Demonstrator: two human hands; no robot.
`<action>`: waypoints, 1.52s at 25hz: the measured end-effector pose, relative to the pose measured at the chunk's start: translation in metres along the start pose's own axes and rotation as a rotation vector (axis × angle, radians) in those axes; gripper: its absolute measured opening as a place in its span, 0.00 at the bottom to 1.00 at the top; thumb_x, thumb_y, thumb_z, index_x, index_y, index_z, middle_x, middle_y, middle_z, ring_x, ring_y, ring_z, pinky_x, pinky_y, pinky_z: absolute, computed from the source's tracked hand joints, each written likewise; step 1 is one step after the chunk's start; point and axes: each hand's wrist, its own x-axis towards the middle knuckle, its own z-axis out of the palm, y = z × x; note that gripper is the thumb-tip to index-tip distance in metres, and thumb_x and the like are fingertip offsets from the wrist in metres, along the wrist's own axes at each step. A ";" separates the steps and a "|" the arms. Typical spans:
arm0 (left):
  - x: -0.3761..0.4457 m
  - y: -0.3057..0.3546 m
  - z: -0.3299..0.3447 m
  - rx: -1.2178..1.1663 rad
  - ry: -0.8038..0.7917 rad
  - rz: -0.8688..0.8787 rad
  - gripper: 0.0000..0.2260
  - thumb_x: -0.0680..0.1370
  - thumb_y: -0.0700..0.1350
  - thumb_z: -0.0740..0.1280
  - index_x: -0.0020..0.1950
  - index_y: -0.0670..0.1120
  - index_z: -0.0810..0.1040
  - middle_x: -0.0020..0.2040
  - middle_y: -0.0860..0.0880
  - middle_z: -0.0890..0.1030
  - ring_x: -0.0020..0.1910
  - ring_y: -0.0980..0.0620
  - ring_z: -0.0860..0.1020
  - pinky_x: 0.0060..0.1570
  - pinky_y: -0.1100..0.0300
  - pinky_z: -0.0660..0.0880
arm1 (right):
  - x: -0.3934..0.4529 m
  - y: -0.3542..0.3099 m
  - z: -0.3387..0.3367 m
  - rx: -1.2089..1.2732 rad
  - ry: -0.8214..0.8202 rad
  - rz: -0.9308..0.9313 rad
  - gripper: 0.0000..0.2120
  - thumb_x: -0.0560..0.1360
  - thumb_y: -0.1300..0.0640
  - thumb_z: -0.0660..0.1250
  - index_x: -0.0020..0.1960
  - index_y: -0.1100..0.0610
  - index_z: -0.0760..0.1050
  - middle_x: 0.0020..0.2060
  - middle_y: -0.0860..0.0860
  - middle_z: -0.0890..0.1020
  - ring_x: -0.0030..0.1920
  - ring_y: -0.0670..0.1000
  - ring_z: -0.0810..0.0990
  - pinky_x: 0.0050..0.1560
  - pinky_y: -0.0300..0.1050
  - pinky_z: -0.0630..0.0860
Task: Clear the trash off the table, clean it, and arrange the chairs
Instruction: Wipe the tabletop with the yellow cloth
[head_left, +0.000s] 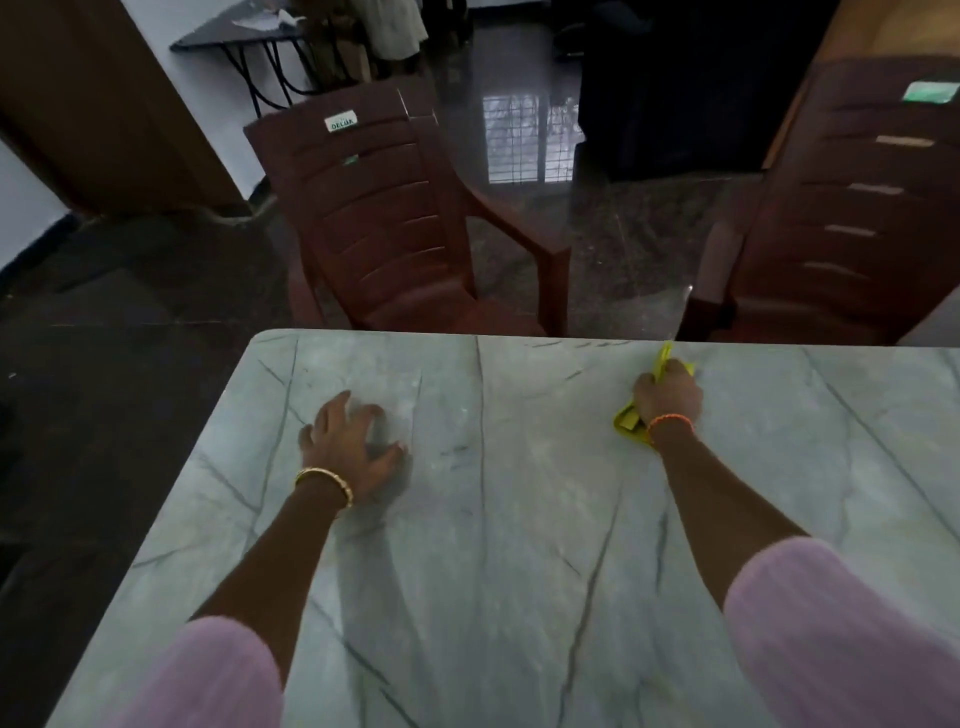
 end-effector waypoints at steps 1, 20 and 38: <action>0.008 -0.014 -0.002 0.007 0.014 -0.016 0.32 0.68 0.68 0.58 0.68 0.54 0.67 0.76 0.45 0.57 0.75 0.43 0.57 0.70 0.41 0.56 | 0.003 -0.015 0.020 -0.017 -0.013 -0.033 0.13 0.76 0.58 0.60 0.57 0.63 0.73 0.55 0.67 0.78 0.58 0.67 0.74 0.56 0.53 0.71; 0.010 -0.082 0.004 -0.312 0.593 -0.157 0.36 0.60 0.49 0.56 0.69 0.41 0.67 0.73 0.40 0.62 0.73 0.41 0.61 0.72 0.39 0.44 | -0.183 -0.271 0.290 -0.251 -0.609 -0.862 0.19 0.76 0.54 0.60 0.67 0.50 0.71 0.62 0.56 0.77 0.62 0.60 0.75 0.61 0.52 0.72; 0.008 -0.077 -0.001 -0.373 0.574 -0.235 0.28 0.60 0.41 0.58 0.60 0.36 0.70 0.66 0.37 0.67 0.71 0.39 0.63 0.74 0.46 0.44 | -0.201 -0.214 0.278 -0.196 -0.571 -1.166 0.21 0.75 0.59 0.60 0.68 0.54 0.70 0.75 0.52 0.61 0.75 0.50 0.58 0.73 0.52 0.50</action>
